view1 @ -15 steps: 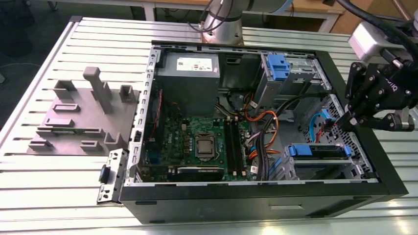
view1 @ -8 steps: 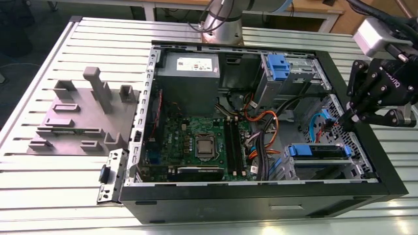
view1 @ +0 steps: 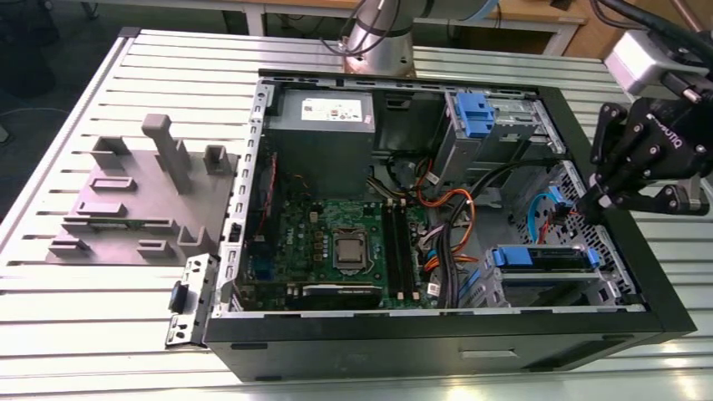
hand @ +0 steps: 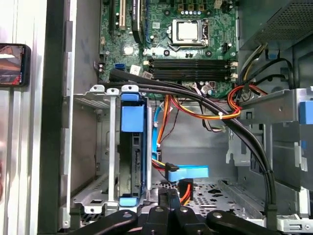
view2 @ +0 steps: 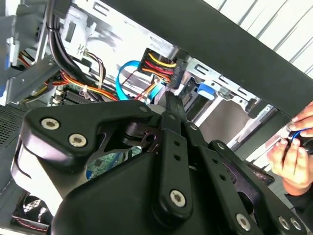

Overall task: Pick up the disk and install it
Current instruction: 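Insert the first disk wire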

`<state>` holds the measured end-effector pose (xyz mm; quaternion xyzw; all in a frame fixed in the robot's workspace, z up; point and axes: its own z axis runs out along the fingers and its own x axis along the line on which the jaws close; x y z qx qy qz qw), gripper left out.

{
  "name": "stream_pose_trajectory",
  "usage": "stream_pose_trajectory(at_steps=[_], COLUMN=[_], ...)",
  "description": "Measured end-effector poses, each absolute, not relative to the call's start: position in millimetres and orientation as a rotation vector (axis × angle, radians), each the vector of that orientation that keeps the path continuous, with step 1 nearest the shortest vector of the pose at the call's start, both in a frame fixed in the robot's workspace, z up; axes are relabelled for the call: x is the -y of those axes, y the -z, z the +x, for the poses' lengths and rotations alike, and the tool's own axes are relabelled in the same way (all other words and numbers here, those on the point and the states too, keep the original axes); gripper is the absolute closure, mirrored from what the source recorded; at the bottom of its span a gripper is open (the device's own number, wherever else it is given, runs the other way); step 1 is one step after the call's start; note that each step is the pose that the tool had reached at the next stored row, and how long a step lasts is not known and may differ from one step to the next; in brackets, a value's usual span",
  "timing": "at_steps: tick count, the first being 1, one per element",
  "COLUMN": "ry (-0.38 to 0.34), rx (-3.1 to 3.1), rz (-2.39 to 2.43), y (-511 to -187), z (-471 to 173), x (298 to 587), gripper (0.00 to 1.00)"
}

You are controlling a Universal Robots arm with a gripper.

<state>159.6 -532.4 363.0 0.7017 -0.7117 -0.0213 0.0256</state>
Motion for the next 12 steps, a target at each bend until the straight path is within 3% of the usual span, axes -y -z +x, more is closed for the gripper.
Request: stream_pose_trajectory(at_steps=[12], ry=[0.065], rx=[2.173], rz=[2.142], y=[-361], z=[174], x=[523], gripper=[0.89])
